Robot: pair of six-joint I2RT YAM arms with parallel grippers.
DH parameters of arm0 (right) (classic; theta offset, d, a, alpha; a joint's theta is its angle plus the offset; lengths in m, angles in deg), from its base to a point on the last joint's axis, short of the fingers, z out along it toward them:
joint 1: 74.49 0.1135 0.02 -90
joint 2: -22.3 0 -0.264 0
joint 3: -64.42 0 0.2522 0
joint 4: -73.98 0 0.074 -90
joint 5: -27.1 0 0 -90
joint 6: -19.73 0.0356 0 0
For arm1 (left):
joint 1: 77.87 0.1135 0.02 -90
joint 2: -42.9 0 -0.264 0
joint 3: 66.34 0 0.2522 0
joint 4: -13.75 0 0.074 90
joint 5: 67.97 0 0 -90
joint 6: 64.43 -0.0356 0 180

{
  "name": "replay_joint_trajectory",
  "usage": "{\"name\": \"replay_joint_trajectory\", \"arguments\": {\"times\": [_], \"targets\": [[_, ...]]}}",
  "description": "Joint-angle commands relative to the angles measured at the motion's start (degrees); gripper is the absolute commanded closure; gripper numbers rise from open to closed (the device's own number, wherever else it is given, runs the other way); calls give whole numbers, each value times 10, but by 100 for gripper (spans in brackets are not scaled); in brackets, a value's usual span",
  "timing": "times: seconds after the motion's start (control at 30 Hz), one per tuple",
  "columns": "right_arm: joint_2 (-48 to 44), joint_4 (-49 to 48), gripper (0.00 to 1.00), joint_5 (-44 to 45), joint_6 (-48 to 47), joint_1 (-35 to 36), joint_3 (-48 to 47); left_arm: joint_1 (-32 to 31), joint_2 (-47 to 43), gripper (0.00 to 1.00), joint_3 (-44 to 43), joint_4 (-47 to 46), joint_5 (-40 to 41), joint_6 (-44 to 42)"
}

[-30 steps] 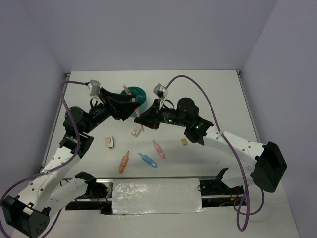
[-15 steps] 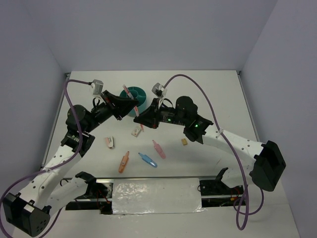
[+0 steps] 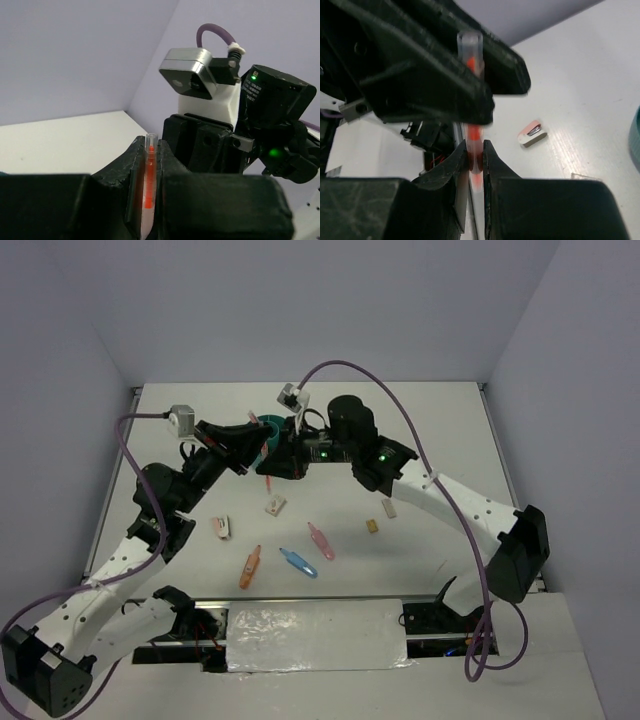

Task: Sort the stationery into containers
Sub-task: Close the pen cap on the pen.

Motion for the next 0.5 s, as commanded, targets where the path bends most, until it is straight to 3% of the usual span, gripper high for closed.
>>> {"name": "replay_joint_trajectory", "arguments": {"times": [0.0,0.1,0.2,0.37,0.47], "targets": [[16,-92,100,29,-14,-24,-148,-91,20,100,64,102,-69,0],[17,-79,100,33,-7,-45,-206,-108,19,100,111,94,-57,10],[3,-80,100,38,-13,-46,-174,-108,-2,100,124,108,-37,1],[-43,-168,100,23,-43,-47,-10,-107,-19,100,9,252,63,-50],[-49,-145,100,-1,-109,-46,31,-101,-2,100,-71,311,93,-78]]}}
